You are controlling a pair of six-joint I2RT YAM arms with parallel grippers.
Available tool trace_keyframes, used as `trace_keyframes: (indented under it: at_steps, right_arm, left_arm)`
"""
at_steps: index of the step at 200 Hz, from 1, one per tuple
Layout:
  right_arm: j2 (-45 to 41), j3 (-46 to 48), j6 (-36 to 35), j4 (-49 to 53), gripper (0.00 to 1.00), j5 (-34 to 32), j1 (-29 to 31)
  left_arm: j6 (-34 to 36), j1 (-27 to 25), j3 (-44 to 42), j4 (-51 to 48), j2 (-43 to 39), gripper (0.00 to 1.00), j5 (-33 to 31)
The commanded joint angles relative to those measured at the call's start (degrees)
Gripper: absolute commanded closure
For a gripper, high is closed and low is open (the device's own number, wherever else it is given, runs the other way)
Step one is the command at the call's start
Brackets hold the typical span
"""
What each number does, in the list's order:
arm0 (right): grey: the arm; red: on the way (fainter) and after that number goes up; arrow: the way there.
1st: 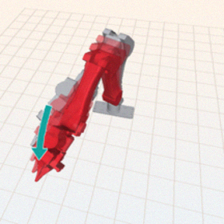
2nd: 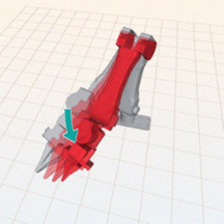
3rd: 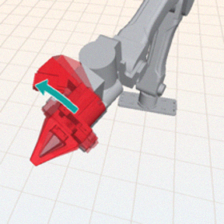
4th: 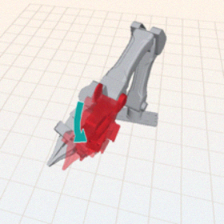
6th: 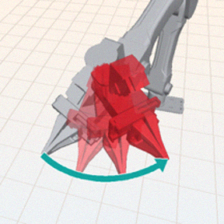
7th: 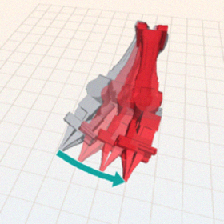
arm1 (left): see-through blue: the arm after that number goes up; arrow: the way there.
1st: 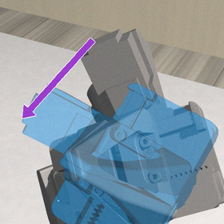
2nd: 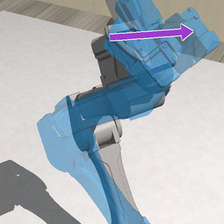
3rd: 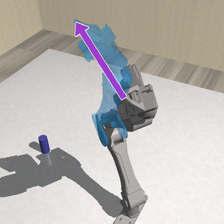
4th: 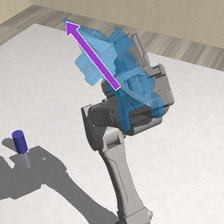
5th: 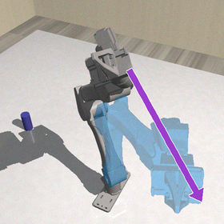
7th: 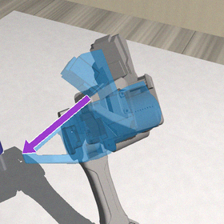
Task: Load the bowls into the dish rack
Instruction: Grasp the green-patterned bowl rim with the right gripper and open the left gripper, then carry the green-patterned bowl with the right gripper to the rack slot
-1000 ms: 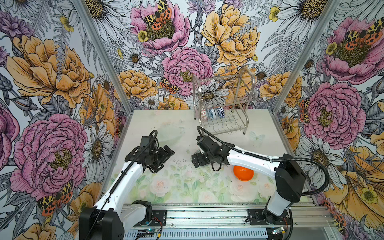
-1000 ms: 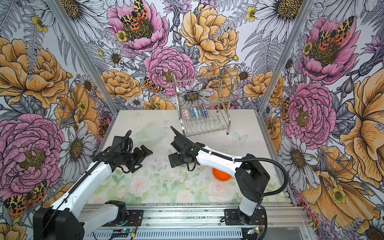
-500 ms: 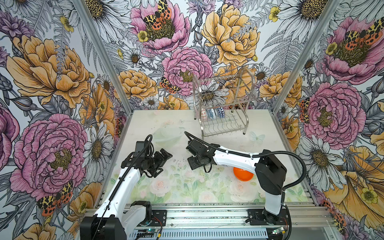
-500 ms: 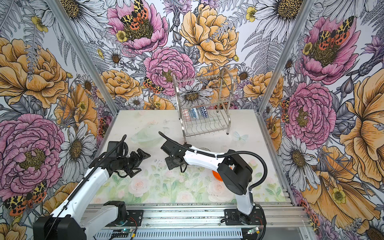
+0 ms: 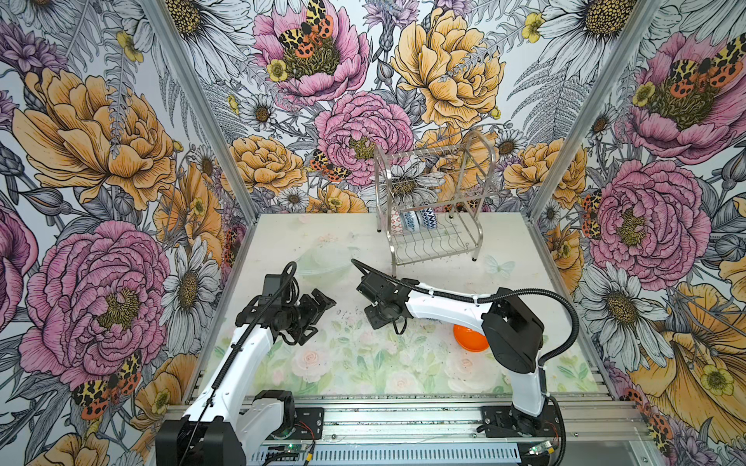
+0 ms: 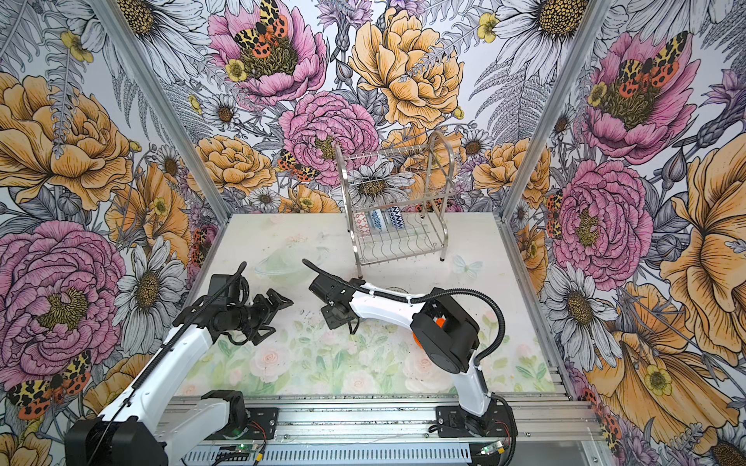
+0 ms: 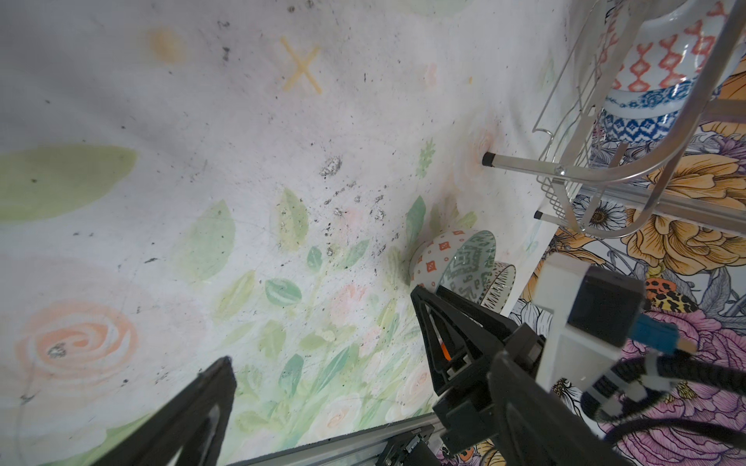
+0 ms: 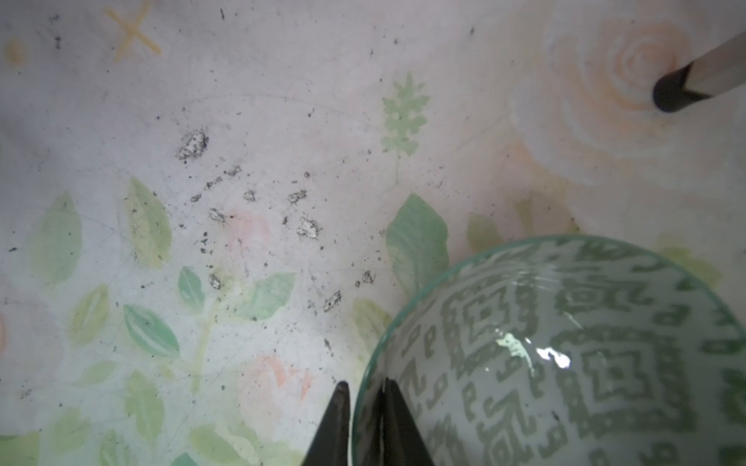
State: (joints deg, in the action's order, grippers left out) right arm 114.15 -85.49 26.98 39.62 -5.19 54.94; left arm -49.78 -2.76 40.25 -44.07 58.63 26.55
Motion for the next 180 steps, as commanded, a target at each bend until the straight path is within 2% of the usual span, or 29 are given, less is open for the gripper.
trace_keyframes:
  at_steps: [1, 13, 74, 119, 147, 180]
  right_arm:
    - [-0.2, -3.2, -0.7, -0.2, 0.96, 2.7, -0.4]
    - [-0.9, -4.3, -0.4, -0.3, 1.0, 5.3, -1.2]
    - [-9.5, -4.3, 0.0, -2.0, 1.0, 16.9, -6.0]
    - [-18.4, 0.2, 2.2, -6.6, 1.0, 28.9, -15.2]
    - [-21.2, 1.7, 2.7, -8.9, 1.0, 38.4, -21.0]
    - [-24.2, 3.8, 2.6, -10.7, 1.0, 45.3, -26.9]
  left_arm:
    - [-0.4, 0.3, 1.5, 1.0, 0.8, 0.01, 0.3]
    - [-0.4, 0.0, 2.0, 0.9, 1.2, 0.01, 0.0]
    - [-1.1, -3.7, 6.0, 1.0, 4.6, 0.01, -2.3]
    - [-4.1, -9.1, 10.4, 3.2, 7.9, 0.01, -5.3]
    - [-5.9, -13.0, 13.4, 5.4, 10.9, 0.01, -7.3]
    - [-7.1, -17.0, 17.7, 6.7, 14.9, 0.01, -9.0]
